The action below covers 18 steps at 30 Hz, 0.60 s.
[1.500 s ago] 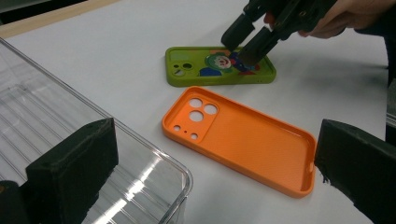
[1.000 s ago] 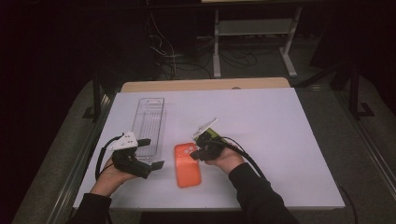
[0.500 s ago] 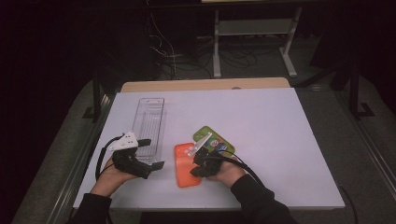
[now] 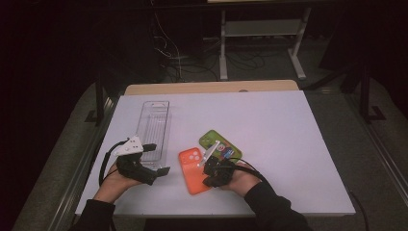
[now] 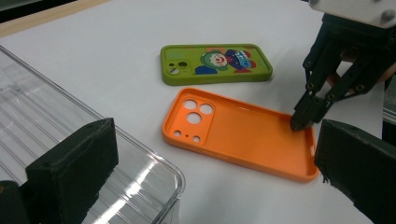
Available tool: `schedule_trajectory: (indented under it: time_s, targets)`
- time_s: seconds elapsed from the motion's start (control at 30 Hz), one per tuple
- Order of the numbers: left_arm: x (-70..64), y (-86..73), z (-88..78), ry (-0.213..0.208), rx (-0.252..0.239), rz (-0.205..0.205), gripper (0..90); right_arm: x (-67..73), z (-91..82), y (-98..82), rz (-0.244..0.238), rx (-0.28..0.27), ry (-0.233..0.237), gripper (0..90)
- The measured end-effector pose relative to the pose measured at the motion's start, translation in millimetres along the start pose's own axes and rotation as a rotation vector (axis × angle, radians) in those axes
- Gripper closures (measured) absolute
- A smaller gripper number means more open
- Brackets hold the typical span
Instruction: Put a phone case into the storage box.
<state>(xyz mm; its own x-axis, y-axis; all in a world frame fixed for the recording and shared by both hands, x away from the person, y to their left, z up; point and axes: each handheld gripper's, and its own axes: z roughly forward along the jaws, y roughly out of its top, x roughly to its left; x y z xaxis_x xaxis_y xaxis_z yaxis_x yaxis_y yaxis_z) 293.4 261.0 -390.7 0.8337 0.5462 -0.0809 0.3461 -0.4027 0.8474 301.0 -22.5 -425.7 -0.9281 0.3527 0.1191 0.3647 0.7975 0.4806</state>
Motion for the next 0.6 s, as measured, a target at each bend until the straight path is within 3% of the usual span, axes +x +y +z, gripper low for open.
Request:
schedule_trajectory:
  time_s: [0.2, 0.3, 0.4, 0.43, 0.47, 0.6]
  targets:
    - [0.1, -0.2, 0.0, -0.001, 0.001, 0.001, 0.0, -12.9, -7.6, -9.1, 0.023, 0.014, -0.046, 88.2]
    - [-0.2, -0.2, 0.5, 0.001, 0.001, 0.001, 0.0, -23.5, -13.1, -16.3, 0.068, 0.002, -0.073, 88.1]
    - [-0.8, -0.7, 1.8, -0.001, -0.008, -0.005, 0.0, -24.3, -13.4, -17.5, 0.074, -0.010, -0.066, 88.1]
    - [-1.1, -0.8, 1.7, -0.002, -0.012, -0.006, 0.0, -25.8, -19.4, -19.0, 0.086, -0.068, -0.041, 86.7]
    - [-1.1, -0.8, 1.7, -0.002, -0.012, -0.006, 0.0, -25.8, -19.4, -19.0, 0.086, -0.068, -0.041, 86.7]
    - [-0.3, -0.7, -0.1, -0.001, -0.008, 0.000, 0.0, -31.7, -49.1, -34.9, 0.189, -0.190, -0.085, 57.4]
